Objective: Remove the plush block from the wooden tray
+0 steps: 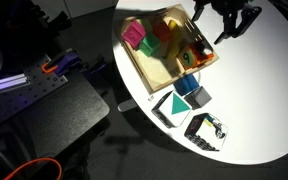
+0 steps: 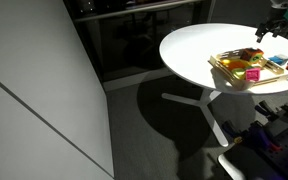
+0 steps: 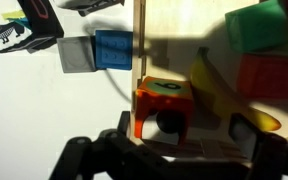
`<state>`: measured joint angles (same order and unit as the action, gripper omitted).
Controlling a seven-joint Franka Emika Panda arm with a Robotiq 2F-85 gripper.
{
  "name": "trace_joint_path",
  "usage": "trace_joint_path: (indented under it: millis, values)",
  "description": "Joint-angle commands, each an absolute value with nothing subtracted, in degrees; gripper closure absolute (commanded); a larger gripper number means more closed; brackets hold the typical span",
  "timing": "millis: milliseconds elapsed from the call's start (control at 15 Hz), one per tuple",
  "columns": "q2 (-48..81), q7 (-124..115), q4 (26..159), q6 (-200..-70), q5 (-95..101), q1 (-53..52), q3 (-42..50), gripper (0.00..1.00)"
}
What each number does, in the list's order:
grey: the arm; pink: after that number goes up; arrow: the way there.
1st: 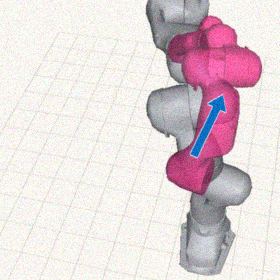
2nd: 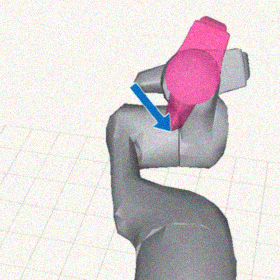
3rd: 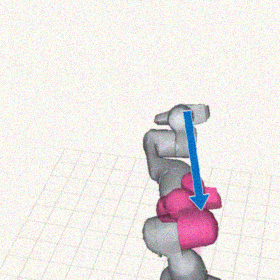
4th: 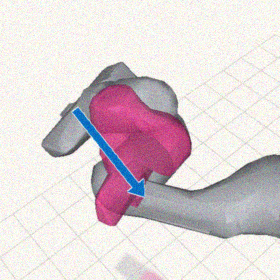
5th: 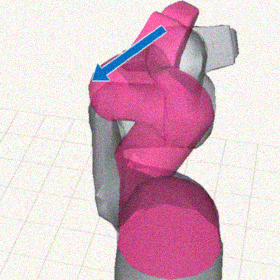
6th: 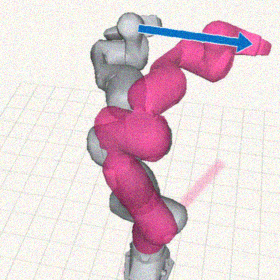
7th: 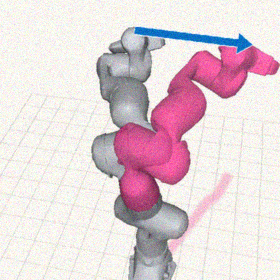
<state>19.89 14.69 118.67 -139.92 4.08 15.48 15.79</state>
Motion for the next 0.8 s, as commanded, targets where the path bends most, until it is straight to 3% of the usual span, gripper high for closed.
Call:
trace_joint_path:
  millis: [0,733]
  values:
    - [24.16,11.39,114.84,-140.58,6.12,15.50,15.19,0.00]
    - [36.19,9.98,104.86,-140.43,6.75,15.85,14.40,0.00]
